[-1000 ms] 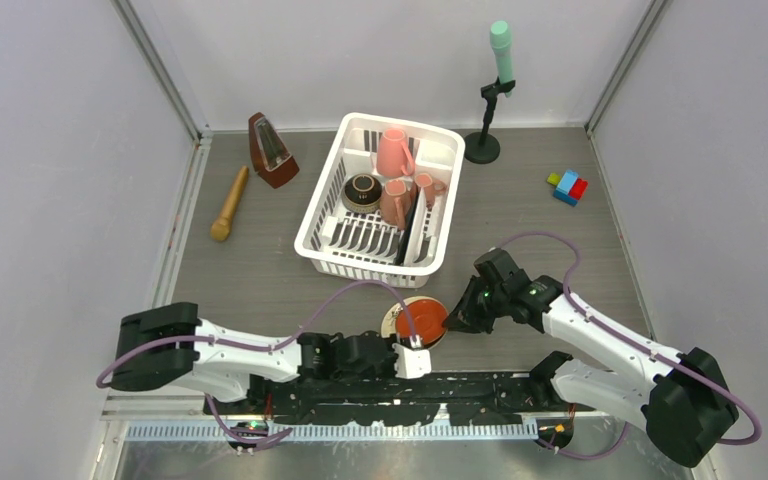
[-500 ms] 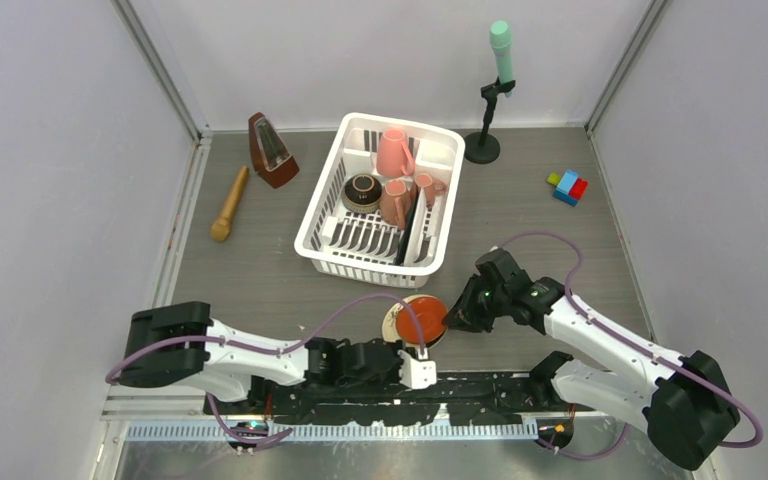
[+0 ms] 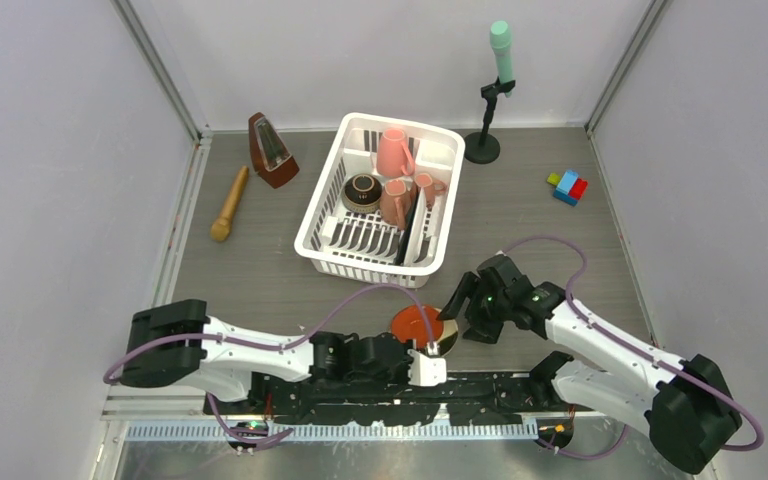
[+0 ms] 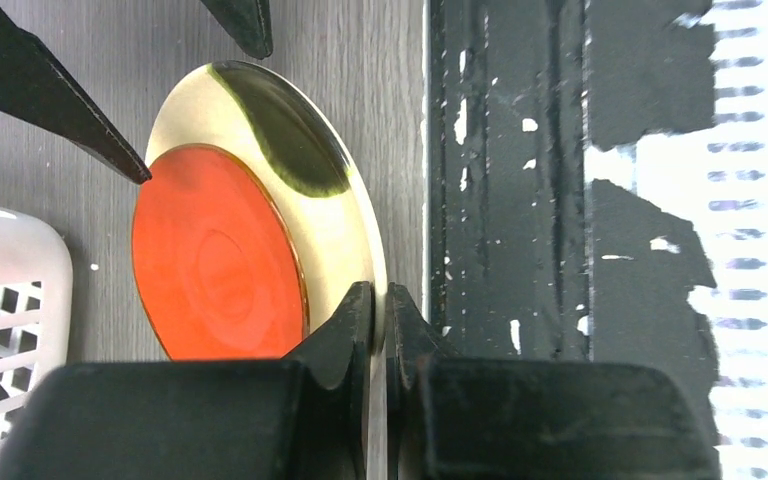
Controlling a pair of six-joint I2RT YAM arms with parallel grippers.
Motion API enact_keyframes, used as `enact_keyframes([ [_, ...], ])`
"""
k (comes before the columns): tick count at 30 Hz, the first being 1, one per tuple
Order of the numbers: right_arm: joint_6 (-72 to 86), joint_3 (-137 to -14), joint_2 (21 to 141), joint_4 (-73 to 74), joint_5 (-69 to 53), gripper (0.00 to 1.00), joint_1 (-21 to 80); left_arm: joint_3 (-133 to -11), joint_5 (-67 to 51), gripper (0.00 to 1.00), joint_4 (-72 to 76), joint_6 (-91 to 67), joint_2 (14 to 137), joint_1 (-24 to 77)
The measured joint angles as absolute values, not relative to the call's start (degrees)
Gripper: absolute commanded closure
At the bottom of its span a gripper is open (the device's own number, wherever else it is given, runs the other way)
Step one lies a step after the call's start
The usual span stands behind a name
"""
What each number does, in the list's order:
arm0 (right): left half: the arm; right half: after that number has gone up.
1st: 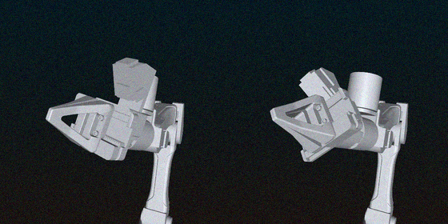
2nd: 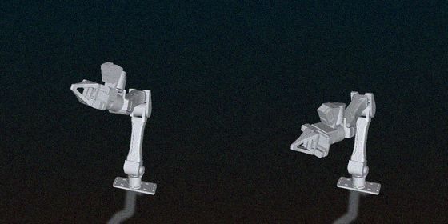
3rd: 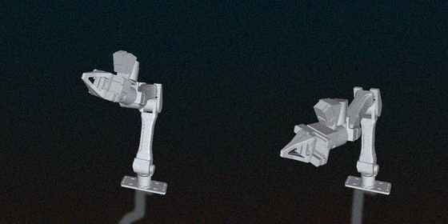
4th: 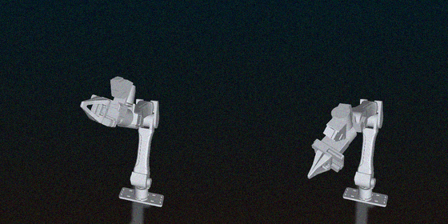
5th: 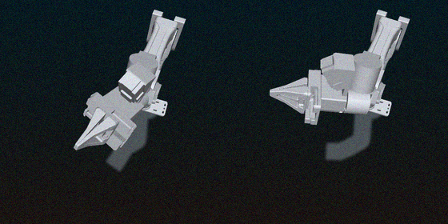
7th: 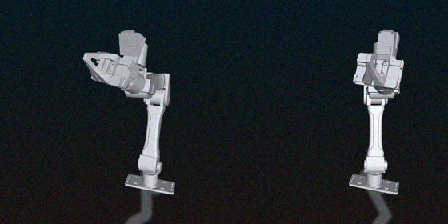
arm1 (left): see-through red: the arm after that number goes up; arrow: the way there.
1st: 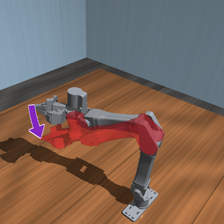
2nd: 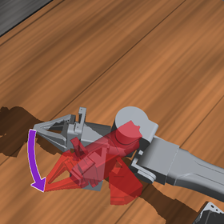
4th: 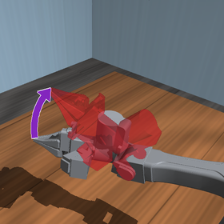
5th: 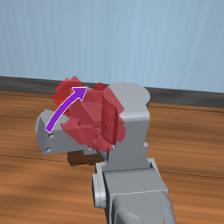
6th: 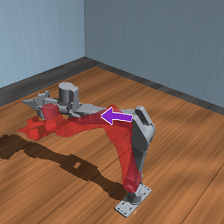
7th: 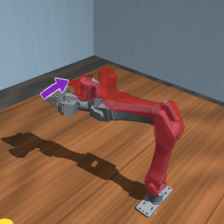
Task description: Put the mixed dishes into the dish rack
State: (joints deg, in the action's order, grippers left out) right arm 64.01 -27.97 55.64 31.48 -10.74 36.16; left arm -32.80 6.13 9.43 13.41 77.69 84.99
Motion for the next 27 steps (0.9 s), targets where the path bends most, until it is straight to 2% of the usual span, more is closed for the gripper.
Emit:
enact_keyframes([
  [3,63.6,-28.4,53.8,33.3,-9.1,0.11,36.2,-32.8,4.8,1.0,9.4,10.9,75.6,85.0],
  [7,62.7,-31.0,52.9,36.6,-6.3,0.07,36.2,-32.8,2.0,1.0,9.5,6.4,72.3,84.8],
  [13,62.0,-34.3,51.6,40.5,-0.1,0.07,36.2,-32.8,-3.6,1.0,9.5,-1.7,68.4,82.5],
  [20,63.1,-35.4,48.6,45.2,6.9,0.07,36.2,-32.8,-5.0,1.0,7.7,-10.6,62.0,79.9],
  [27,63.8,-36.1,46.7,47.1,10.5,0.07,36.2,-40.8,-3.8,1.0,-6.1,-19.4,54.2,74.0],
])
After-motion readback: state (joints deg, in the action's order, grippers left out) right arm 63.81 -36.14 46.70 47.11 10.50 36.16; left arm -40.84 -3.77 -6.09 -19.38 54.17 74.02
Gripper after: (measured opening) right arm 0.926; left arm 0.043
